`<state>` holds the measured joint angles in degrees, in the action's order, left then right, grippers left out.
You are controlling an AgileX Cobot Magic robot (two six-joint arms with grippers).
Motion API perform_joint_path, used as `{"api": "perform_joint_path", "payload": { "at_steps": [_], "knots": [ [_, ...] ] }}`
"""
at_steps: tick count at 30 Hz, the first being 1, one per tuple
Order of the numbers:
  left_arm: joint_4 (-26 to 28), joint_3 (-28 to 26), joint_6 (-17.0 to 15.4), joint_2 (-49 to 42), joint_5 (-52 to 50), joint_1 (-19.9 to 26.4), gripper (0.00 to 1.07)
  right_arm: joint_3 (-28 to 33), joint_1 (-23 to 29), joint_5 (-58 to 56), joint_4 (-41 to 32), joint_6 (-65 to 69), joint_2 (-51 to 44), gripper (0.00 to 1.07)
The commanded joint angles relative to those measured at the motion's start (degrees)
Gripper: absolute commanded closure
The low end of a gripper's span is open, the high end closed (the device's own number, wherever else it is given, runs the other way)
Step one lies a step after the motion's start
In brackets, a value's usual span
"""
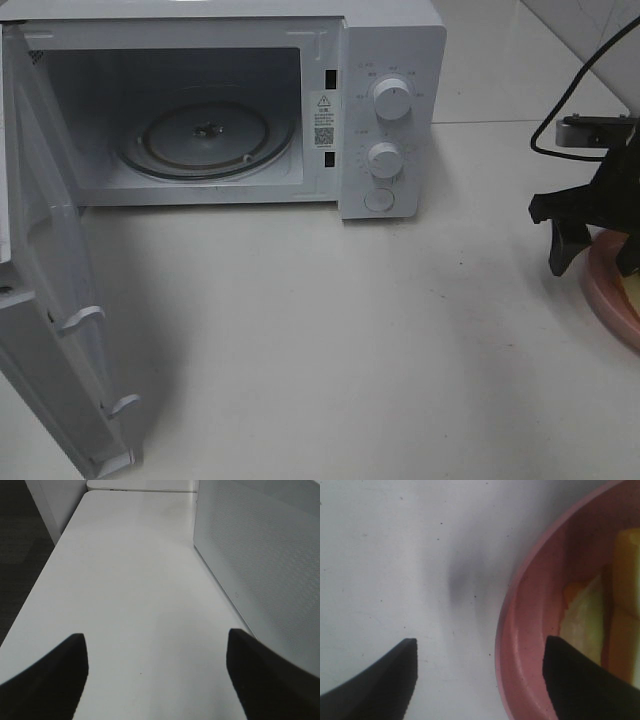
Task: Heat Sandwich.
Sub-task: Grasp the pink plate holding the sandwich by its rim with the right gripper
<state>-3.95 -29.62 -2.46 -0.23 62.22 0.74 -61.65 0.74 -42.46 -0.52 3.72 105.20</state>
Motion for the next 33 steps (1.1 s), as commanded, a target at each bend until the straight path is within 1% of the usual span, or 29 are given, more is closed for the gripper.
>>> {"api": "perform_joint_path", "payload": {
  "at_steps": [1, 13, 16, 18, 20, 21, 23, 24, 25, 26, 28, 29, 30, 32, 33],
  "knots": [
    [-0.3, 0.2, -0.1, -1.0, -1.0, 0.1, 0.33, 0.2, -0.2, 0.5, 0.5, 0.3, 1.8, 0.39],
    [-0.3, 0.2, -0.1, -1.0, -1.0, 0.1, 0.33, 0.2, -0.2, 4.1, 2.6, 1.8, 6.7, 0.40],
    [-0.3, 0.2, -0.1, -1.0, -1.0, 0.1, 0.33, 0.2, -0.2, 4.8, 4.3, 3.6, 7.9, 0.43],
    [-0.3, 0.2, -0.1, -1.0, -1.0, 0.1, 0.33, 0.2, -0.2, 5.2, 5.8, 5.5, 8.7, 0.46],
    [-0.3, 0.2, -0.1, -1.0, -1.0, 0.1, 0.33, 0.2, -0.2, 5.2, 7.9, 7.3, 9.2, 0.52],
    [-0.3, 0.2, -0.1, -1.0, -1.0, 0.1, 0.33, 0.2, -0.2, 5.2, 7.9, 7.3, 9.2, 0.52],
    [-0.3, 0.2, -0.1, -1.0, -1.0, 0.1, 0.33, 0.2, -0.2, 5.2, 8.5, 7.7, 9.2, 0.57],
    [-0.3, 0.2, -0.1, -1.0, -1.0, 0.1, 0.33, 0.2, -0.2, 5.2, 8.5, 7.7, 9.2, 0.64],
    [-0.3, 0.2, -0.1, -1.0, -1.0, 0.1, 0.33, 0.2, -0.2, 5.1, 8.5, 7.7, 9.2, 0.68],
    [-0.3, 0.2, -0.1, -1.0, -1.0, 0.1, 0.33, 0.2, -0.2, 5.1, 8.5, 7.7, 9.2, 0.68],
    [-0.3, 0.2, -0.1, -1.0, -1.0, 0.1, 0.33, 0.2, -0.2, 5.0, 8.5, 7.7, 9.2, 0.77],
    [-0.3, 0.2, -0.1, -1.0, -1.0, 0.1, 0.33, 0.2, -0.2, 5.0, 8.6, 7.7, 9.2, 0.86],
    [-0.3, 0.2, -0.1, -1.0, -1.0, 0.1, 0.33, 0.2, -0.2, 5.0, 8.6, 7.7, 9.2, 0.86],
    [-0.3, 0.2, -0.1, -1.0, -1.0, 0.1, 0.33, 0.2, -0.2, 5.0, 9.2, 7.7, 9.2, 0.96],
    [-0.3, 0.2, -0.1, -1.0, -1.0, 0.1, 0.33, 0.2, -0.2, 4.9, 9.9, 7.7, 9.2, 1.04]
  ]
}}
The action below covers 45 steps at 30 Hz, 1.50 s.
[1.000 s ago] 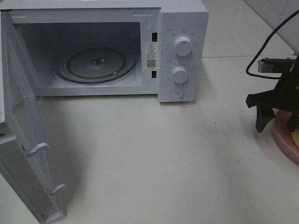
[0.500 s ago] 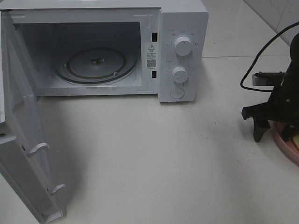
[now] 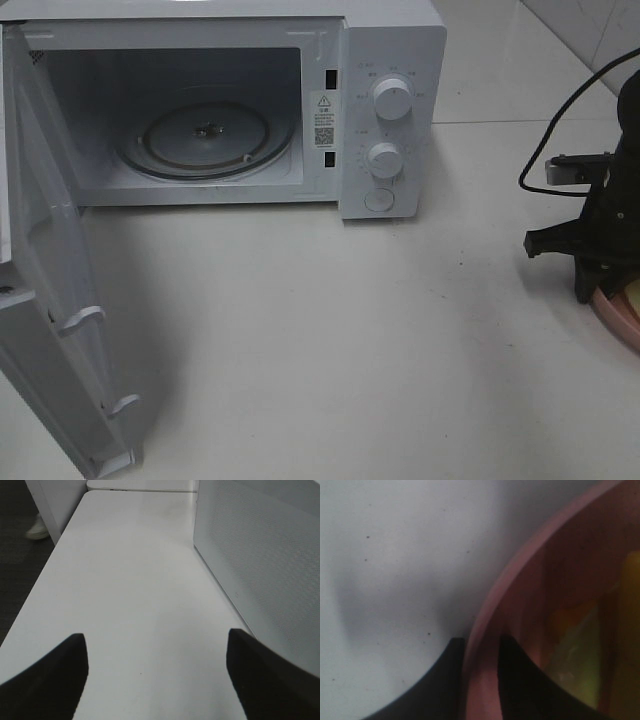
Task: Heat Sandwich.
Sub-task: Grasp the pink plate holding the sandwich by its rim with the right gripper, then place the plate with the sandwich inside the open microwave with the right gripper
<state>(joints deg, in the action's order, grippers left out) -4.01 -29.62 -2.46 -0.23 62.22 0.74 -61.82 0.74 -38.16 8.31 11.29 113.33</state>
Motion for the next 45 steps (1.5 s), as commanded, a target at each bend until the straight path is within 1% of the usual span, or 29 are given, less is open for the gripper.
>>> {"api": "perform_joint_path", "payload": {
  "at_steps": [1, 20, 37, 45],
  "knots": [
    [-0.3, 0.2, -0.1, -1.0, -1.0, 0.1, 0.33, 0.4, -0.2, 0.6, 1.1, 0.1, 1.0, 1.07],
    [-0.3, 0.2, -0.1, -1.0, -1.0, 0.1, 0.33, 0.4, 0.0, -0.9, 1.1, -1.3, 0.2, 1.07],
    [-0.3, 0.2, -0.1, -1.0, -1.0, 0.1, 0.33, 0.4, 0.1, -5.3, 2.6, -1.6, -6.6, 1.07],
    [-0.3, 0.2, -0.1, -1.0, -1.0, 0.1, 0.33, 0.4, 0.3, -8.0, 5.0, -1.8, -9.8, 1.07]
  ]
}}
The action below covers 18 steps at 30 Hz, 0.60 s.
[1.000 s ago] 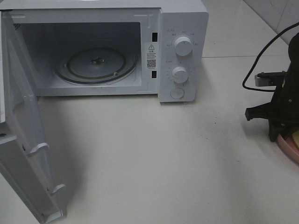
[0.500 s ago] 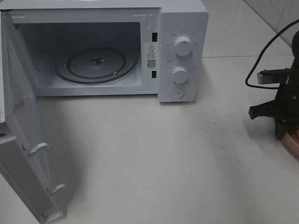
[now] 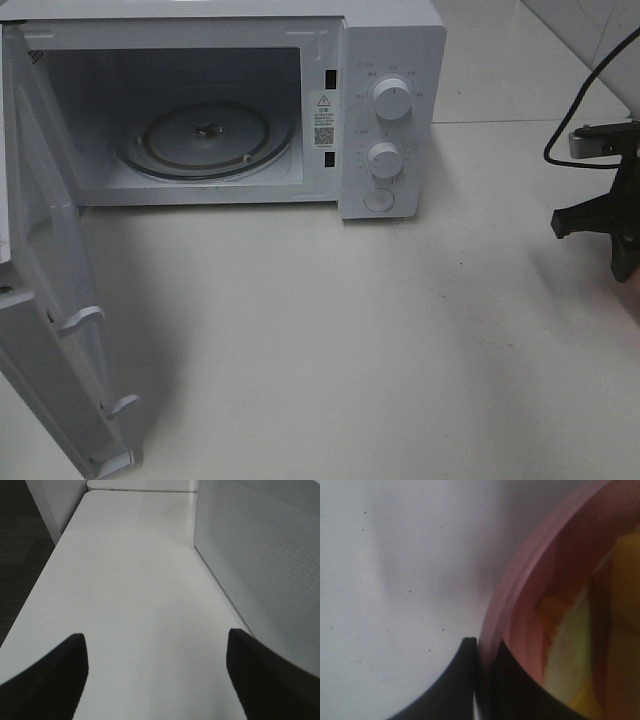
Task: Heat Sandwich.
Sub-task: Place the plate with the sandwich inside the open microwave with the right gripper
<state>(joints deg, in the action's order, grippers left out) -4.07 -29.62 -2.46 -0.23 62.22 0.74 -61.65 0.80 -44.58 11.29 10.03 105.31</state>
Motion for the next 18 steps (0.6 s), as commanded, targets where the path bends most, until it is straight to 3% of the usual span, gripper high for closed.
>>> {"api": "perform_joint_path", "payload": {
  "at_steps": [1, 18],
  "knots": [
    [-0.2, 0.2, -0.1, -1.0, -1.0, 0.1, 0.33, 0.2, 0.7, -1.9, 2.3, -0.5, -2.1, 1.07],
    [-0.3, 0.2, -0.1, -1.0, -1.0, 0.1, 0.33, 0.2, 6.5, -9.3, 9.9, 2.9, -4.6, 1.07]
  ]
}}
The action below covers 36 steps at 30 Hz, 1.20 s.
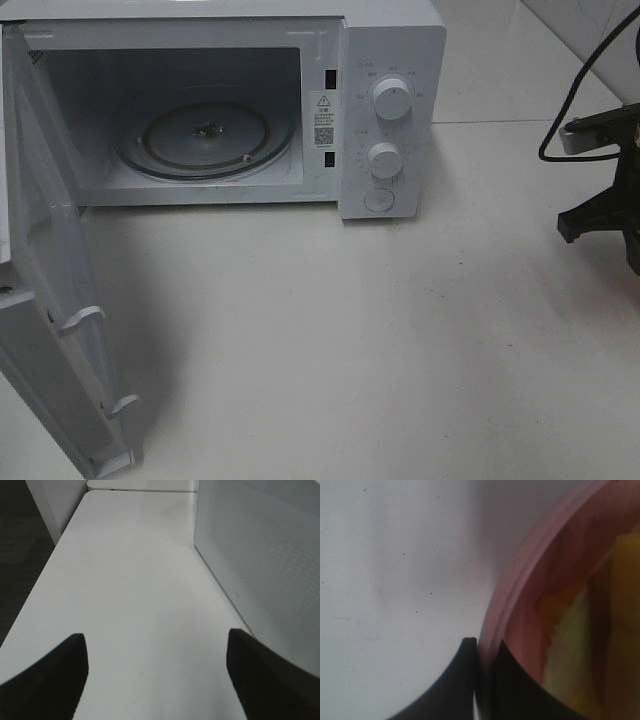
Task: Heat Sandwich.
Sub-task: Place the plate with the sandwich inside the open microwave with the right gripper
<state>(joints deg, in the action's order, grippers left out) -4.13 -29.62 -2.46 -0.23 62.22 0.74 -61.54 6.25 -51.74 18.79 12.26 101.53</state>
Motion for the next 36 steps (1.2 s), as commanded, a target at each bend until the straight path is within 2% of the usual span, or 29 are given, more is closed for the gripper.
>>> {"api": "perform_joint_path", "payload": {
  "at_steps": [1, 8, 23, 29, 31, 35, 36],
  "knots": [
    [-0.2, 0.2, -0.1, -1.0, -1.0, 0.1, 0.33, 0.1, 1.5, -2.5, 2.4, 0.6, -0.9, 1.07],
    [-0.2, 0.2, -0.1, -1.0, -1.0, 0.1, 0.33, 1.9, 5.0, -2.1, 3.7, 2.8, -4.4, 1.07],
    [-0.2, 0.2, -0.1, -1.0, -1.0, 0.1, 0.33, 12.0, 13.6, -1.3, 6.1, 5.0, -14.7, 1.07],
    [-0.2, 0.2, -0.1, -1.0, -1.0, 0.1, 0.33, 15.6, 19.8, -0.6, 6.9, 5.0, -16.5, 1.07],
    [-0.2, 0.2, -0.1, -1.0, -1.0, 0.1, 0.33, 15.7, 20.7, -0.6, 6.9, 5.0, -16.6, 1.07],
    [-0.2, 0.2, -0.1, -1.0, -1.0, 0.1, 0.33, 15.9, 26.8, -0.5, 8.4, 4.8, -16.6, 1.07],
    [-0.2, 0.2, -0.1, -1.0, -1.0, 0.1, 0.33, 15.9, 26.8, -0.5, 8.4, 4.8, -16.6, 1.07]
  ]
}}
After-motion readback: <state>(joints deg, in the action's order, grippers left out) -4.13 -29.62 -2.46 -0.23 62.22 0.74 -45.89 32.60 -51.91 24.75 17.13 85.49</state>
